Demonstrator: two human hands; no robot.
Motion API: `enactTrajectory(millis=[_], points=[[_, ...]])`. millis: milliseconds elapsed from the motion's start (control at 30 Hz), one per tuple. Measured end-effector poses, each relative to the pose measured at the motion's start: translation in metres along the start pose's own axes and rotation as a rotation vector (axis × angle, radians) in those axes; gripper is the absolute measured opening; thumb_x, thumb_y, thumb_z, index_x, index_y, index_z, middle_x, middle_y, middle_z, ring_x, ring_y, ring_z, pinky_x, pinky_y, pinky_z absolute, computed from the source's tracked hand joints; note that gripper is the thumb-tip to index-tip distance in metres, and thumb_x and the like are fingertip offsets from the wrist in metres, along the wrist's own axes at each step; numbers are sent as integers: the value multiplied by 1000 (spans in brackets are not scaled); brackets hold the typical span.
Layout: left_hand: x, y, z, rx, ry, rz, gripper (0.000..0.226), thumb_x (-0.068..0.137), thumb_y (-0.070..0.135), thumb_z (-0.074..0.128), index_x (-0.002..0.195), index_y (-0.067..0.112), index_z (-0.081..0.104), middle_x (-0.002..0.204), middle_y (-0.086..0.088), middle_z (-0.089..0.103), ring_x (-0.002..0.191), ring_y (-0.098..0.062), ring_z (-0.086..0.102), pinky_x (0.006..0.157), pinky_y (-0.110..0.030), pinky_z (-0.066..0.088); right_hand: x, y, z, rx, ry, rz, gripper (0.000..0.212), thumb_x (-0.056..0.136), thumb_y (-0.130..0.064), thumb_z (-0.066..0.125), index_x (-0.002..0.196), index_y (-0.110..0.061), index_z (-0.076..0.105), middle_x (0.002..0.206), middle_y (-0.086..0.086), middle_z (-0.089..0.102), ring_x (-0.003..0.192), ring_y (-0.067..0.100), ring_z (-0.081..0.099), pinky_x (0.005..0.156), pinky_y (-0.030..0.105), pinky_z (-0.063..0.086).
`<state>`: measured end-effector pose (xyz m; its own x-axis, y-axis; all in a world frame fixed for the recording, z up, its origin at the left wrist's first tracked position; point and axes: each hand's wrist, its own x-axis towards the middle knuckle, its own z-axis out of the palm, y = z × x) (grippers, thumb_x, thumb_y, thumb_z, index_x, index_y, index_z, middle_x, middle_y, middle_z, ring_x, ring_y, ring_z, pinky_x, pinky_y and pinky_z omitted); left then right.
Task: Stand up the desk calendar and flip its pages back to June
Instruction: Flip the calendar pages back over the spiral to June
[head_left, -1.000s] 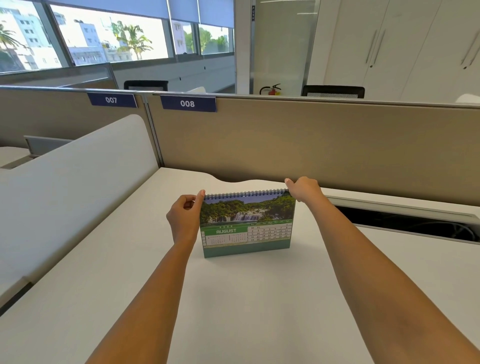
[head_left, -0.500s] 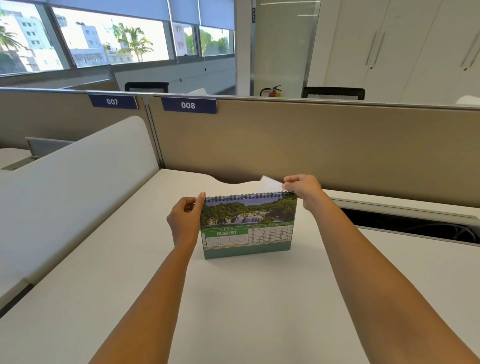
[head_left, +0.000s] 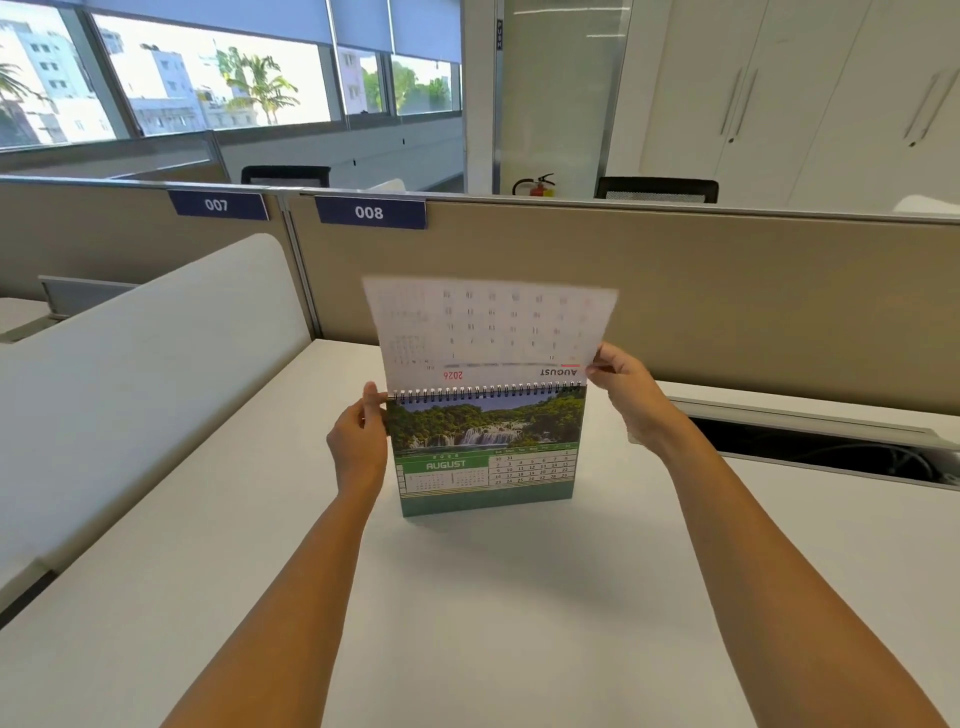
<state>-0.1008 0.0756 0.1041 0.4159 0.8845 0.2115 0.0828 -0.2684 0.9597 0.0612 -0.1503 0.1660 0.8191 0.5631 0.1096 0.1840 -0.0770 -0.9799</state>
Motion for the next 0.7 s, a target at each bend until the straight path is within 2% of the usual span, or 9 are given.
enactTrajectory(millis=[67,133,200,300,367,433,500,600,700], points=[[0,2,-2,-72,-9,-26,52,96,47,26,92,14,67,91,-9,67,81,-22,63,66,-19,47,-9,7,-5,-50,9,-32,28,94,-8,45,84,-28,62,104,-4,58,95,5,55,68,14,43],[0,3,-5,-114,-12,-52,56,96,48,23,92,16,68,88,-7,67,76,-17,64,60,-15,45,-14,15,-9,-117,-13,-44,20,91,-15,52,80,-27,63,114,7,51,99,19,55,62,17,46],[0,2,-6,-120,-18,-78,59,95,50,20,95,15,68,89,-6,67,77,-19,64,63,-19,45,-16,24,-10,-151,4,-16,27,93,-12,47,78,-24,64,121,13,48,103,28,59,59,21,52],[0,2,-6,-121,-46,-79,55,93,52,25,94,15,66,89,-6,67,78,-19,63,71,-22,46,-18,34,-5,-158,18,7,34,96,-2,35,84,-16,64,118,16,58,108,31,59,80,32,51],[1,1,-7,-115,-64,-67,50,91,53,33,91,16,66,85,-5,67,74,-15,63,72,-23,47,-19,39,-2,-146,21,34,31,99,-8,32,95,-12,62,118,11,60,111,28,56,87,35,49],[2,0,-9,-105,-89,-48,45,87,54,42,87,17,66,81,-2,68,74,-12,64,72,-23,49,-18,43,0,-125,51,58,25,101,-16,33,106,-12,56,120,9,58,111,25,55,83,32,52],[3,-3,-10,-70,-124,-11,39,84,53,52,90,18,67,83,-1,69,80,-16,66,72,-24,51,-17,43,3,-121,77,46,13,98,-17,42,109,-19,49,112,6,59,103,19,57,72,24,51],[3,-5,-9,-12,-145,37,33,81,44,61,101,18,65,96,-7,69,89,-24,65,72,-28,52,-14,45,7,-173,101,33,26,92,-14,54,111,-23,39,97,1,59,89,10,57,57,13,45],[2,-8,-8,1,-134,58,33,80,39,64,104,16,63,100,-7,68,89,-21,64,65,-19,48,-11,48,10,-256,144,10,38,89,-9,59,117,-19,36,90,5,60,86,13,57,58,12,42]])
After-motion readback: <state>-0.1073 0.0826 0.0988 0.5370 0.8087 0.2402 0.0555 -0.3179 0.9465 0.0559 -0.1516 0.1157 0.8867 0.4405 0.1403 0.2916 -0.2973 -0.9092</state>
